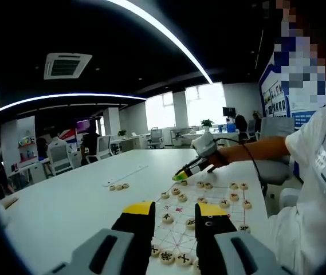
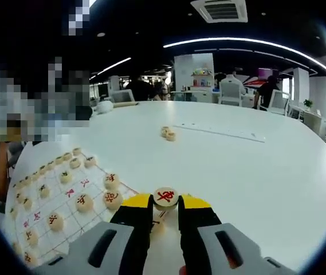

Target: Pick up the chess pieces one by one and place each piece onto its starting position on the chessboard, setting the pieces on their correct points until all the chess pieces are arranged in the starting layout

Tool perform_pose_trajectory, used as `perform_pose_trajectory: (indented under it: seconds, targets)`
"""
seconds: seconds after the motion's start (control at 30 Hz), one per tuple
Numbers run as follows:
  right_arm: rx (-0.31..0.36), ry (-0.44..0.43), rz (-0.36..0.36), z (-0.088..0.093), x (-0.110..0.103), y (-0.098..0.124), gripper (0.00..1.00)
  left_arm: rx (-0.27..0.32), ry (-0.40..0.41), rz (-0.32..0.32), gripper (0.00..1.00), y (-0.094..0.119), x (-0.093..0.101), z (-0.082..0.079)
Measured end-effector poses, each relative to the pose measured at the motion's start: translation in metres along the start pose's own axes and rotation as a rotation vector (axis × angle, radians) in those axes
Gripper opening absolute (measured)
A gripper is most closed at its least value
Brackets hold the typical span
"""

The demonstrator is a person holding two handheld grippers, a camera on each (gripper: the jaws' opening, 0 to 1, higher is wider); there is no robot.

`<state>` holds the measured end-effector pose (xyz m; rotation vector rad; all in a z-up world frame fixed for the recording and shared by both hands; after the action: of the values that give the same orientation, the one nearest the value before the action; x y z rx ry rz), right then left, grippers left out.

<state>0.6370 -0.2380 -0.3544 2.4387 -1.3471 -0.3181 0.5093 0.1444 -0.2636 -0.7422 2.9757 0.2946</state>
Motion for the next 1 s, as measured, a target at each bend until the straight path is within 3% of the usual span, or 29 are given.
perform_pose_trajectory:
  seconds: [0.63,0.73,0.87,1.0]
  targets:
    - [-0.03,-0.002,0.004,0.005,-0.002,-0.001,0.24,0.0,-0.001,-0.003,0.29,0.0,0.0,0.0]
    - [0.018,-0.031,0.007,0.0,0.0,0.0,0.32,-0.001,0.0,-0.004,0.29,0.0,0.0,0.0]
    - [0.144,-0.123,0.041,-0.012,0.009,0.007,0.42,0.0,0.0,-0.005,0.29,0.0,0.0,0.0]
    - [0.194,-0.154,0.065,-0.014,0.013,0.015,0.43,0.002,-0.002,-0.005,0.29,0.0,0.001,0.0]
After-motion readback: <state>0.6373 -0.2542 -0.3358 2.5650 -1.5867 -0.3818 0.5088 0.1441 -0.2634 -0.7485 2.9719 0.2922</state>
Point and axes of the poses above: the point that each gripper's makers call its tool centre point, and the gripper's own axes: y roughly backward along the fingers, x roughly to its right, z roughly out of its underside, the point moved 8 cm from there along y, roughly backward along the fingers, and after that the axes turned 2 degrees about x, right-handed, at the moved point
